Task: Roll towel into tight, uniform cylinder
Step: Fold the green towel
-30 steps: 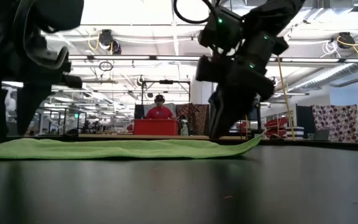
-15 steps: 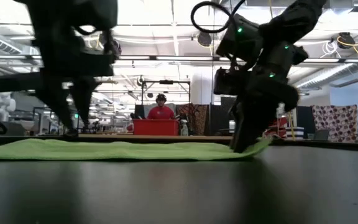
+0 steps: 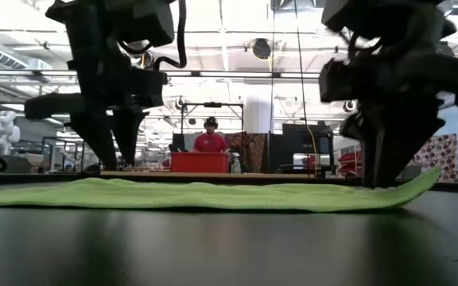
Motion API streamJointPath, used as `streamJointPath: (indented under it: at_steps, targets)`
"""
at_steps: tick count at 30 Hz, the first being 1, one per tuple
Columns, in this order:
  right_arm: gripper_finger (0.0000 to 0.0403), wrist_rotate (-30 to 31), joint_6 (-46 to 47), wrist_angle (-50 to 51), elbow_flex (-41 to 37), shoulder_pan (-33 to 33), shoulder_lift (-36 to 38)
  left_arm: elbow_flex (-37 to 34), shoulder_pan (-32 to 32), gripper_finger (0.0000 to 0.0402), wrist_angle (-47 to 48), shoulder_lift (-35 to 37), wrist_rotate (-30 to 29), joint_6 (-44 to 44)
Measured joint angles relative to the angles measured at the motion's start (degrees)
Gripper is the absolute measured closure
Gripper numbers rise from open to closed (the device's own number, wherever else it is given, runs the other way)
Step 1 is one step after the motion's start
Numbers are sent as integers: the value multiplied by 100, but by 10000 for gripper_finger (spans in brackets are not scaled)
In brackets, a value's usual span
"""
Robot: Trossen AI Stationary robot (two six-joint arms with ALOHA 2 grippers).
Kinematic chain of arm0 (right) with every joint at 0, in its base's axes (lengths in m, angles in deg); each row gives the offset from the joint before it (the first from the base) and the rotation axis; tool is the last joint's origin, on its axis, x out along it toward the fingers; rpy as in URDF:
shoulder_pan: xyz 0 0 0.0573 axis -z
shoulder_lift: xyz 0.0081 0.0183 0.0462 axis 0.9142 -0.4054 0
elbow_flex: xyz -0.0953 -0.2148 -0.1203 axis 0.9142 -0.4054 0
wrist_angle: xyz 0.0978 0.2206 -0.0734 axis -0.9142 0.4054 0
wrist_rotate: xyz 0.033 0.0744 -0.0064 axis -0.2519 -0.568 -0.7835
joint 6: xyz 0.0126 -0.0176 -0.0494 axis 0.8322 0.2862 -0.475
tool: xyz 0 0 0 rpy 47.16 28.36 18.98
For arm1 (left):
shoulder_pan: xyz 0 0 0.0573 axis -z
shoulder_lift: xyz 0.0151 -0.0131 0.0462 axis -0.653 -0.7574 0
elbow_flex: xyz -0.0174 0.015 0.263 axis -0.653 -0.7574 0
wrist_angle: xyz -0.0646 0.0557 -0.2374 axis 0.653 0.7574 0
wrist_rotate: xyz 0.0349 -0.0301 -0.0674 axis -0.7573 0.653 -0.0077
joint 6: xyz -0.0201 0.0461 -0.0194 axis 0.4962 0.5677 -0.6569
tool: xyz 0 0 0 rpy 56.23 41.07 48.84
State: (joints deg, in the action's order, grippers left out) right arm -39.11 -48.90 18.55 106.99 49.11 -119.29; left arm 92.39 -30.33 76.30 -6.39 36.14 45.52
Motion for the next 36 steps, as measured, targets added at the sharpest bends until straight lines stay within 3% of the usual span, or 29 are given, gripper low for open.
streamJointPath:
  at_steps: [8, 15, 20, 27, 31, 36]
  targets:
    - [282, 512, -499, -565, 7, -613, 473, 4, 598, 245, 44, 61, 934, -676]
    - [282, 996, -1196, -712, 13, -1263, 429, 61, 1743, 245, 56, 83, 1004, -1360]
    - [266, 1598, -1739, -667, 13, -1627, 424, 61, 2612, 245, 56, 83, 404, -1952]
    - [192, 1871, -2190, -657, 13, -1899, 426, -91, 3547, 245, -310, 72, -306, -2530]
    - [170, 1869, -2277, -559, 13, -2005, 426, -274, 3769, 245, -501, 72, -684, -2559]
    - [176, 2020, -2260, -429, 13, -2128, 428, -604, 3807, 245, -930, 68, -733, -2553]
